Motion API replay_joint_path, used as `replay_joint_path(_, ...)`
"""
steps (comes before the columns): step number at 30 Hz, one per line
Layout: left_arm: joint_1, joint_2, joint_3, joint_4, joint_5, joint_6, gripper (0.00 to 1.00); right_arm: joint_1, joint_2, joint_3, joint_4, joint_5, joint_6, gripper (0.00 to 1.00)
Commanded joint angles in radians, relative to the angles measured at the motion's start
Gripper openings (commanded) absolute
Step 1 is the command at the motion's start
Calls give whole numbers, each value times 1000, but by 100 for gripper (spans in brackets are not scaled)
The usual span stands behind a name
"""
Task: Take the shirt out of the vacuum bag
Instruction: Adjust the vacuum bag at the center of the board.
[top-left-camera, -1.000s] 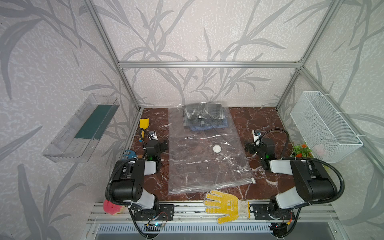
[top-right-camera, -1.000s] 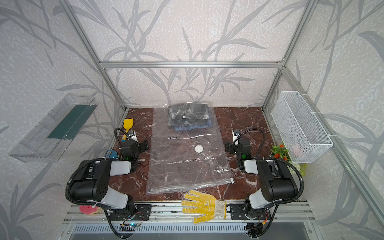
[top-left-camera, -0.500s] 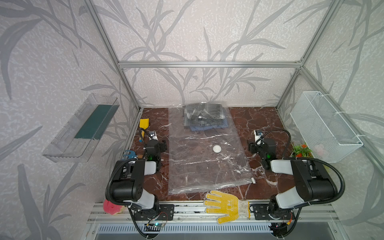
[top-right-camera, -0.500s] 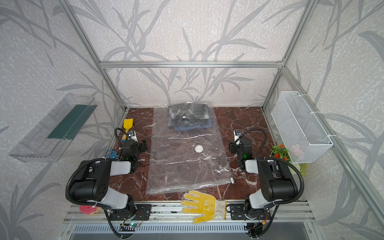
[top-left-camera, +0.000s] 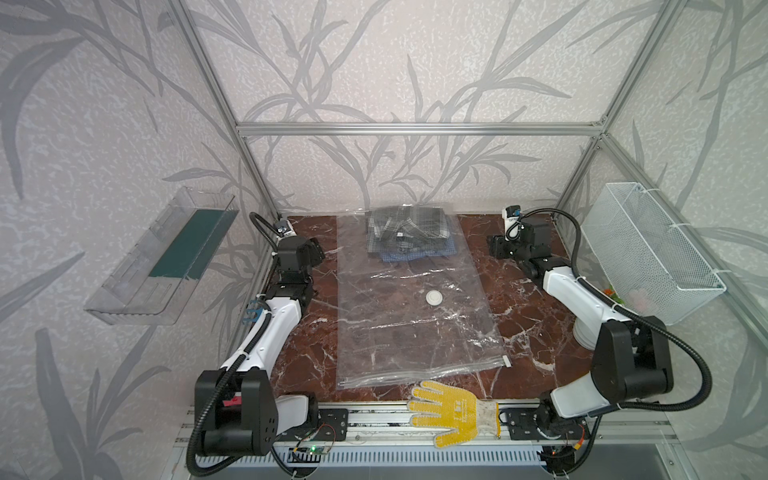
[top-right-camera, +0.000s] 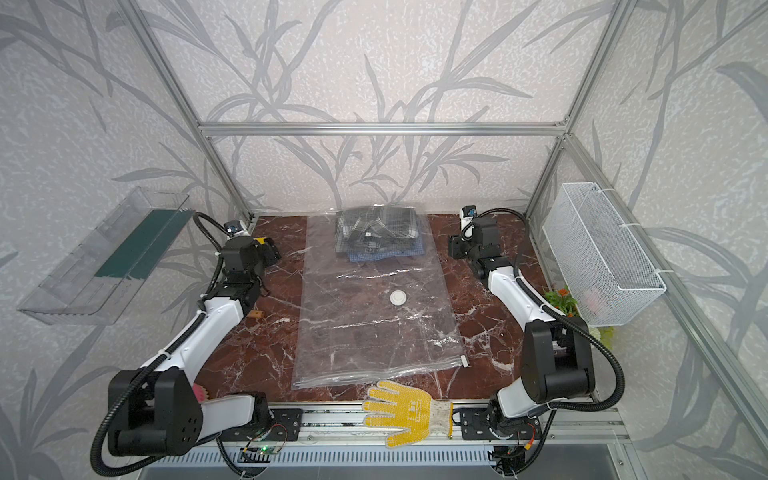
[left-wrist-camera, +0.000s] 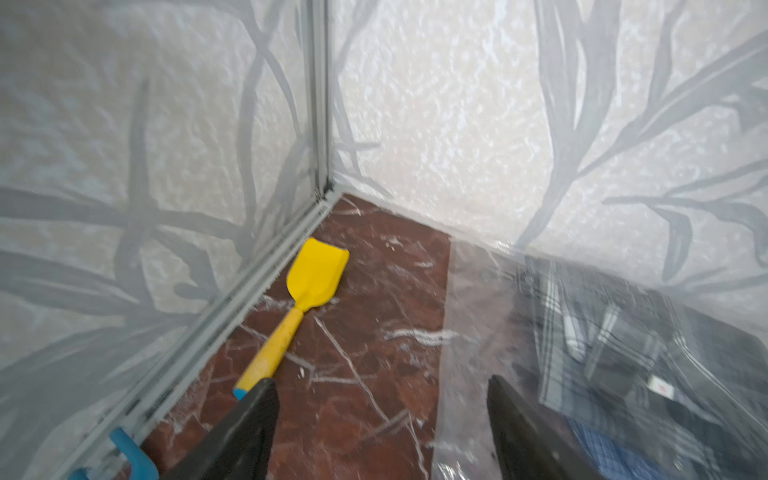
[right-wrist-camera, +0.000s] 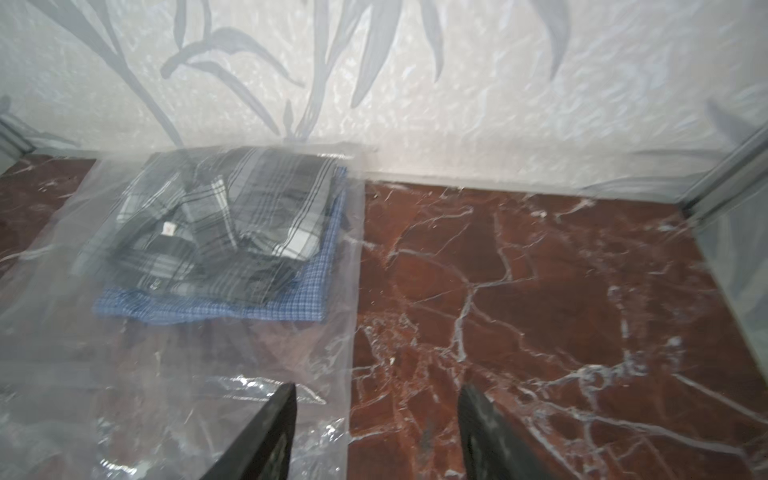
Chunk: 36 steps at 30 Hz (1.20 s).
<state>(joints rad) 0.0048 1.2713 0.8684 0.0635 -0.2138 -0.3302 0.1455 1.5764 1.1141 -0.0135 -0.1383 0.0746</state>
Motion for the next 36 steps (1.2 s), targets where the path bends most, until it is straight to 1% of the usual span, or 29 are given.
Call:
replay_joint_path(1,-6,26,20,-270,175,-130,81,13,112,24,-172,-165,73,71)
replay_joint_path(2,-6,42,35,-306,230,-135,81,12,139,27,-171,-156,87,74)
replay_joint_path(3,-6,63,53,-349,258,-129,81,11,169,27,-164,-166,92,75)
replay_joint_path(5,-5,111,85,-431,279,-129,82,11,200,22,-106,-216,95,78)
replay_joint_path(8,4,171,99,-439,378,-129,87,9,274,74,-76,-261,127,83)
replay_joint_path(9,4,197,108,-437,397,-133,87,7,298,99,-77,-269,145,83)
replay_joint_path(11,7,259,130,-415,436,-143,86,-5,375,163,-63,-327,181,83)
replay_joint_path(12,10,289,147,-408,449,-145,82,-10,406,193,-59,-348,198,83)
replay_joint_path(14,10,362,185,-397,474,-148,79,-16,470,250,-63,-378,222,83)
replay_joint_path(17,9,456,249,-393,505,-140,78,-17,548,338,-84,-411,236,82)
replay_joint_path(21,14,560,324,-419,489,-124,76,-14,629,435,-127,-424,246,80)
replay_joint_path(26,30,631,376,-407,476,-130,75,-6,690,497,-122,-438,284,75)
replay_joint_path(28,38,662,399,-406,486,-131,72,1,714,520,-119,-450,300,72)
replay_joint_path(30,37,688,420,-404,490,-134,67,15,744,550,-123,-455,313,67)
replay_joint_path(32,38,709,440,-398,516,-135,56,32,779,592,-143,-463,316,59)
replay_joint_path(34,34,727,456,-395,532,-138,45,50,817,641,-174,-474,314,48)
replay_joint_path(35,34,733,462,-393,537,-138,40,59,838,668,-188,-478,319,45)
replay_joint_path(36,32,734,464,-393,540,-136,38,66,856,693,-195,-483,326,42)
